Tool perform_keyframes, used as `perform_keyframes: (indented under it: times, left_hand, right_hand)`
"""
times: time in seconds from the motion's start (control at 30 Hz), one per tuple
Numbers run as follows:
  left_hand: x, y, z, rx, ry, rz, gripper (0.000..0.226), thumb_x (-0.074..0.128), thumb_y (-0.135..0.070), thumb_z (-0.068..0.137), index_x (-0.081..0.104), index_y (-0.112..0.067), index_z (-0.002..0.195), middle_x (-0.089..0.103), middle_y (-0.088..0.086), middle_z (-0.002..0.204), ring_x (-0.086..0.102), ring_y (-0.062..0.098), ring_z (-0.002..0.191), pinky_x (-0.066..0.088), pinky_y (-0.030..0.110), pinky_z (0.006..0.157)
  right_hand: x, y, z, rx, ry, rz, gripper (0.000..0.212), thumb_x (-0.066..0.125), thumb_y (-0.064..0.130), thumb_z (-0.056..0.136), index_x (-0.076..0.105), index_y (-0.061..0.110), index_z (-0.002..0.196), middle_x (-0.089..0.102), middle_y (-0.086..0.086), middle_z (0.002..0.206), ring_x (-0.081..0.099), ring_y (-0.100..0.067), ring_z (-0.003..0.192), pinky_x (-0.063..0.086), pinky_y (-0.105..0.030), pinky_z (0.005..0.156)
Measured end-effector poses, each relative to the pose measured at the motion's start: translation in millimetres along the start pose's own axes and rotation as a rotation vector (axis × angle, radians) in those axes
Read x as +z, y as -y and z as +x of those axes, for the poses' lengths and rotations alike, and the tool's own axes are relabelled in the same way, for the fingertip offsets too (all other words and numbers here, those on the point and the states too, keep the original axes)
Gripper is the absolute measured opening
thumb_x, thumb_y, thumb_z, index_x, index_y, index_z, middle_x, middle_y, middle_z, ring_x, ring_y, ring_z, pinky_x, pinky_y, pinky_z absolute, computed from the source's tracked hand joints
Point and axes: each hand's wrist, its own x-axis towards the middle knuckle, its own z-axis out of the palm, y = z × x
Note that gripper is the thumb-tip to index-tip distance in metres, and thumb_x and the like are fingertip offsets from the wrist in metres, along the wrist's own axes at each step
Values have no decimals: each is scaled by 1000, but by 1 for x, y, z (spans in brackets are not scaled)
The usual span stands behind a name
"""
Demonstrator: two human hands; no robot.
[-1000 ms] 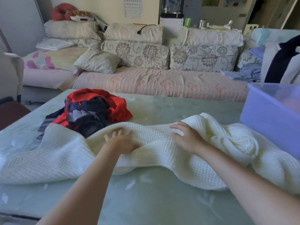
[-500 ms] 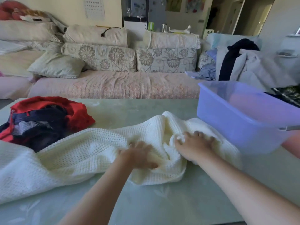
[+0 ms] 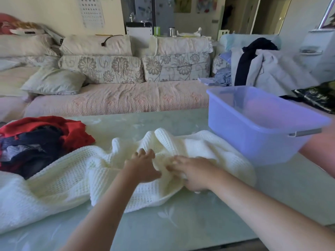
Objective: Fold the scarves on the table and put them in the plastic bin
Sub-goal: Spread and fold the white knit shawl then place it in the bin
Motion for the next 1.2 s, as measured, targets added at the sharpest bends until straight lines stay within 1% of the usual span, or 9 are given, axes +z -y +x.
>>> perform_keyframes:
  times: [0.17, 0.33, 0.43, 0.53, 0.67, 0.77, 0.87, 1.07, 1.2]
  left_hand:
    - [13, 5, 4, -87, 233, -75, 109, 33, -96, 65, 12, -37, 154, 12, 6, 163, 17, 33, 148, 15, 58, 117]
    - [32, 20, 2, 48, 238, -37, 127, 49, -94, 59, -16, -38, 152, -18, -3, 162, -15, 27, 149, -3, 65, 114]
    - [29, 27, -8, 157, -46, -26, 113, 64, -77, 69, 5, -31, 154, 7, 0, 161, 11, 25, 148, 18, 54, 118]
    - [25, 32, -29, 347, -296, 95, 84, 70, -75, 60, 35, -34, 125, 32, -9, 128, 35, 15, 118, 36, 37, 103]
    - [23, 44, -53, 295, -43, 143, 53, 67, -74, 66, 57, -37, 103, 45, -10, 114, 41, 15, 110, 39, 39, 96]
    - [13, 48, -66, 342, 127, -166, 24, 70, -54, 81, 69, -32, 91, 59, -20, 93, 56, 6, 94, 45, 26, 83]
    - [-1, 55, -77, 362, 233, -440, 13, 71, -47, 83, 71, -34, 88, 65, -25, 85, 59, -4, 84, 50, 21, 82]
    - [-28, 136, -66, 72, -348, -601, 16, 58, -20, 95, 70, -30, 93, 69, -13, 96, 64, 7, 88, 53, 28, 83]
    - [-21, 214, -68, -216, -316, -314, 23, 49, -15, 95, 69, -26, 102, 66, -5, 108, 61, 16, 92, 52, 31, 81]
  right_hand:
    - [-13, -5, 16, 318, 56, -401, 40, 55, 23, 89, 60, 29, 128, 50, -3, 137, 46, -28, 125, 33, -43, 100]
    - [-3, 16, 14, -44, -225, -253, 40, 56, 23, 73, 58, 24, 113, 44, -5, 125, 39, -27, 118, 32, -38, 100]
    - [0, 28, 7, -185, -181, 12, 25, 59, 25, 72, 48, 24, 94, 45, 5, 102, 42, -17, 91, 34, -30, 78]
    - [6, 27, 2, -119, 4, -8, 41, 66, 30, 69, 40, 27, 100, 45, 5, 105, 43, -15, 90, 40, -32, 80]
    - [-2, 24, -1, -23, 60, 19, 23, 54, 7, 79, 52, 28, 90, 49, 10, 90, 51, -18, 84, 35, -31, 63]
    - [-13, 32, 0, 66, 217, -43, 24, 50, 6, 78, 55, 26, 65, 58, 10, 79, 57, -17, 81, 37, -28, 60]
    - [-24, 55, 11, 83, 78, -32, 21, 47, 9, 77, 60, 24, 68, 65, 6, 81, 58, -17, 76, 38, -28, 60]
    - [-44, 133, 71, -72, -165, 243, 28, 44, 17, 89, 69, 29, 96, 65, 8, 105, 61, -18, 95, 52, -36, 81]
    - [-37, 186, 138, -145, -187, 442, 41, 39, 3, 89, 65, 30, 107, 58, 6, 118, 56, -16, 109, 50, -38, 91]
